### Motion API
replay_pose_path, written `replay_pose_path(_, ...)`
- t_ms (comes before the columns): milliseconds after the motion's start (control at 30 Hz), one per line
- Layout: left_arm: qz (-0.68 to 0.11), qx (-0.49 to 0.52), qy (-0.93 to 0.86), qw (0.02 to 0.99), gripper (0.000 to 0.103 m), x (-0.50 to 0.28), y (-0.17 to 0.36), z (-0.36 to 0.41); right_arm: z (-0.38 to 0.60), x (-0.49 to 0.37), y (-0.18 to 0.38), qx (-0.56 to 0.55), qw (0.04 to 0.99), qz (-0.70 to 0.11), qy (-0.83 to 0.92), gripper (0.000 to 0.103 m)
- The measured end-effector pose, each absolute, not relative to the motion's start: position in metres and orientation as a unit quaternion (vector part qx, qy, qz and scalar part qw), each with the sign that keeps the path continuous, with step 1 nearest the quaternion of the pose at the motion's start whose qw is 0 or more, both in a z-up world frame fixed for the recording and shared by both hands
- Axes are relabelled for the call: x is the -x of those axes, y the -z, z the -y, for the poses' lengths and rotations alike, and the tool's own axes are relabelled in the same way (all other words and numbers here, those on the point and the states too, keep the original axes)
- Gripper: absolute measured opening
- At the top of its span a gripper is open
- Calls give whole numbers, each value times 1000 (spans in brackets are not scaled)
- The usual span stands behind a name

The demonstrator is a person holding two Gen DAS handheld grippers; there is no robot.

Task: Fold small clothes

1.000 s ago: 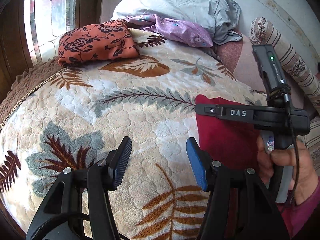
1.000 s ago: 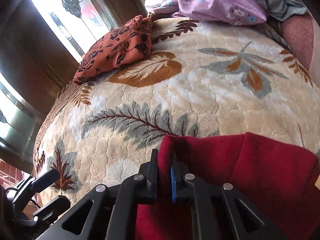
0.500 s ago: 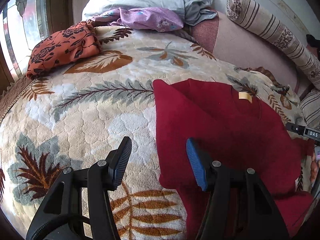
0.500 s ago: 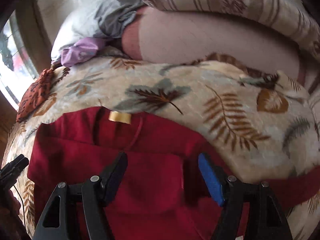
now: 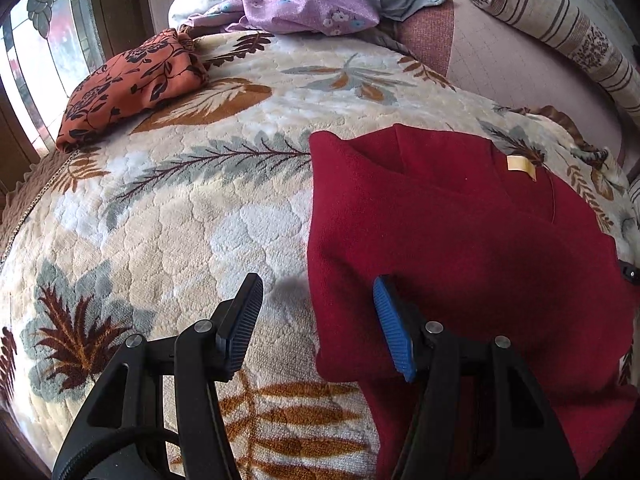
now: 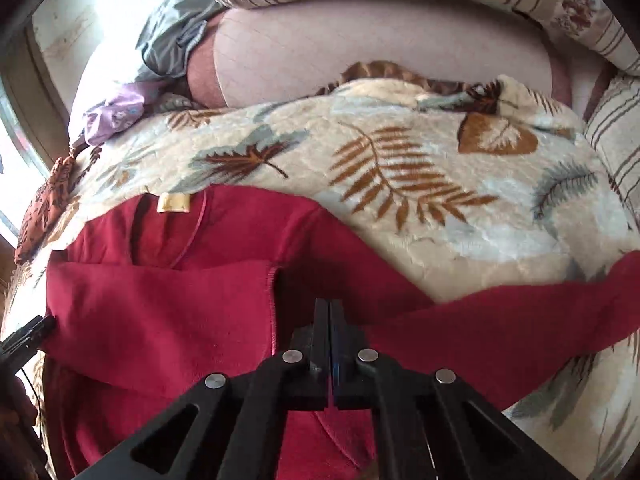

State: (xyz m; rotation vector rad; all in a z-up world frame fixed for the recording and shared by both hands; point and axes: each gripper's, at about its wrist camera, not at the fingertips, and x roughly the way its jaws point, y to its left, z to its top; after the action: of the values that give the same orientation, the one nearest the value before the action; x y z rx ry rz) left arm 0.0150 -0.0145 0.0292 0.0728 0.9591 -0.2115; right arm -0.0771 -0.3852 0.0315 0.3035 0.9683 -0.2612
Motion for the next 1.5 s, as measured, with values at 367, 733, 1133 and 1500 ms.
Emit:
replay_pose_path(367, -442, -57, 152, 882, 58, 0, -39, 42, 339, 72, -39, -129, 879, -455, 66, 4)
replay_pose_path(733, -426, -51, 147, 891, 58, 5, -45, 46, 434, 132, -72, -215, 878, -401, 148, 82)
replay_pose_path(1133, -426, -48, 141, 893, 58, 0, -43, 50, 613, 175, -42, -350, 763, -406, 360, 82)
replay_pose_path(1500, -419, -26, 133, 898, 58, 0, -50, 37, 636, 223, -43, -413, 785, -322, 330, 8)
